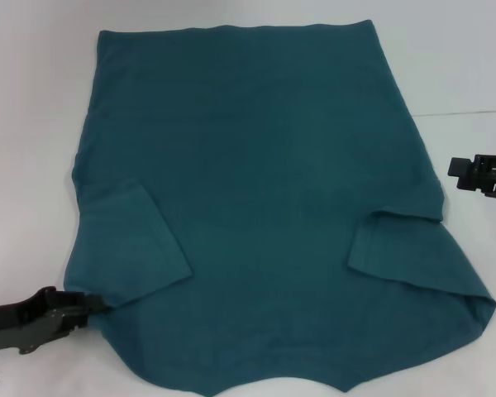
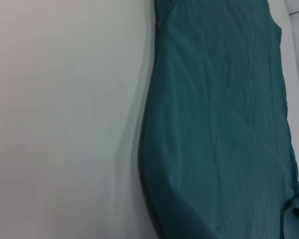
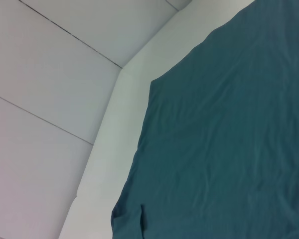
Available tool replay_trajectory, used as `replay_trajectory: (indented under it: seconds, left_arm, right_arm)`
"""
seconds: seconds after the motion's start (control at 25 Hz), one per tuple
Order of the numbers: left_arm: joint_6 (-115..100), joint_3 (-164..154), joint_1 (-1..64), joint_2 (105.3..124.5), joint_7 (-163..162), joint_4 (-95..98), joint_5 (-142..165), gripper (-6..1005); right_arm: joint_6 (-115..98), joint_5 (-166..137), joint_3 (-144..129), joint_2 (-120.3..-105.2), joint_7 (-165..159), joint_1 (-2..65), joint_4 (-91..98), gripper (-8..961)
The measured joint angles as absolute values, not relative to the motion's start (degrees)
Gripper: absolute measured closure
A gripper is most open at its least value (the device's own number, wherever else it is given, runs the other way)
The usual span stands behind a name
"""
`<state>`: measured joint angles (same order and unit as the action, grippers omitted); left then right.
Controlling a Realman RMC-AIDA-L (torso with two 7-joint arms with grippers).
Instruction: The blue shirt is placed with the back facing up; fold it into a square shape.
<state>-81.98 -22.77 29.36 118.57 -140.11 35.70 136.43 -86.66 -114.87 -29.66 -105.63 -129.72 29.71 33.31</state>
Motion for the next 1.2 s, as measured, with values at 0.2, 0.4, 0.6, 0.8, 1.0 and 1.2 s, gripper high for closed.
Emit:
replay_trajectory:
  seconds: [0.2,0.4,0.6,0.8,1.0,1.2]
  left_arm:
    - [-82.0,-22.8,29.4,118.50,-140.1,35.7,136.5,749]
    - [-82.2,-22.8,29.4,118.44,-140.1,35.7,136.4,836]
    - [-83.2,-22.5,29.4,118.30,-139.7,35.7,135.8,930]
    - [-85.3,-22.2,29.4,118.16,-138.4,35.7,133.0,979]
    - [-85.7,-22.4,29.8,118.10,-138.0,35.8,131.5,979]
    - [-85.1,-22.6,30.4,118.05,-138.0,35.6,131.5,979]
  right_arm:
    - [-86.8,-114.9,-29.7,-105.55,-129.8,29.7,33.3,461]
    - [-86.8,-114.9,-29.7,-105.55,-129.9,29.9,33.3,461]
    - [-87.0,-115.4,-30.4,-105.40,-130.0,30.0,33.3,461]
    - [-89.3,-119.7,-31.0,-104.41,-130.4,30.4,33.5,461]
    - [-92.0,-129.3,-31.1,-103.82,-133.2,30.4,36.9,461]
    - [-92.5,-135.5,-30.7,-103.80,-135.7,29.5,39.8,461]
